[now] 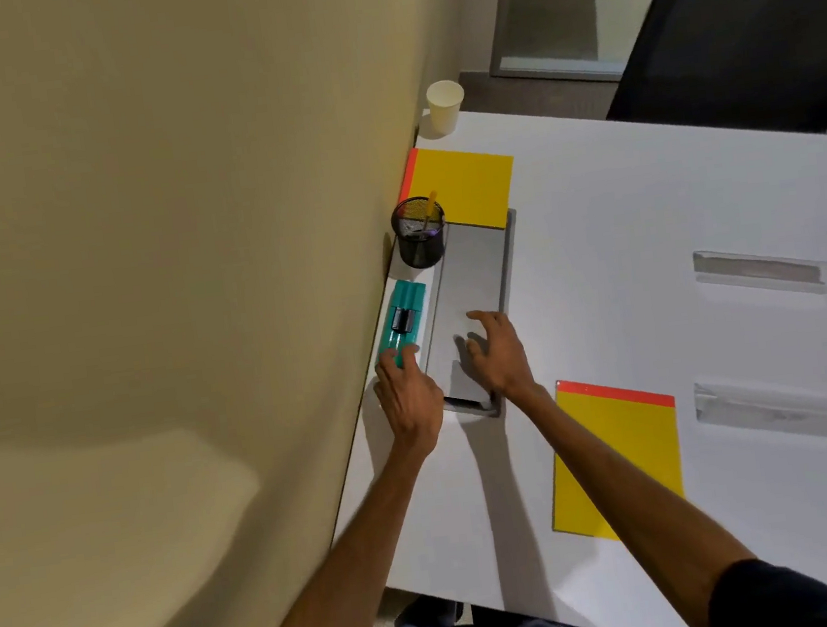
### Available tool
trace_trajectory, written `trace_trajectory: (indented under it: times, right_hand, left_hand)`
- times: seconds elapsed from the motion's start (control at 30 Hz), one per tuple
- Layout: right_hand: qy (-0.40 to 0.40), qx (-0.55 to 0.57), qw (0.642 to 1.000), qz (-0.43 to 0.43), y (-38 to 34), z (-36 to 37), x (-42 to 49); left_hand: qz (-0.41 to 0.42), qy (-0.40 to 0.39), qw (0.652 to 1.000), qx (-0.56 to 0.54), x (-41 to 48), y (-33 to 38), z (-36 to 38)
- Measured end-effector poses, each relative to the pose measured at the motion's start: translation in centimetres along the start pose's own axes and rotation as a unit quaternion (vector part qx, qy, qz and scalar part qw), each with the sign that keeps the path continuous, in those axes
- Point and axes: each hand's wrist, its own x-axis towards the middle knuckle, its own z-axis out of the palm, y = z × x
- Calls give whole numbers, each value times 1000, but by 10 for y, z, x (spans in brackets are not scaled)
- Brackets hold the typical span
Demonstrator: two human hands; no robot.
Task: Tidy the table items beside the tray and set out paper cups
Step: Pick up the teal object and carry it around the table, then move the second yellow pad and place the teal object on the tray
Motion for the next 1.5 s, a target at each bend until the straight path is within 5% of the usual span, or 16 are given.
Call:
trace_trajectory:
  times: [0.33,0.6,1.0,1.27,1.5]
  right_hand:
    - [115,-21,987,113,73,-43,-97]
    - [163,-53,958,232,123,-87,-146]
    - [121,-45,919,372,152,-99,-192]
    - [97,-64,911,395,154,-97,-189]
    - [96,-31,911,399,153,-97,-188]
  left_hand:
    - [171,-212,957,-102,-45,28,35]
    - [158,-360,918,-57,-83,55,66]
    - [174,-358,917,24,-110,87,84]
    - [91,-312,946,-2,-116,91,92]
    - [-113,-376,913,-112,-87,105,95]
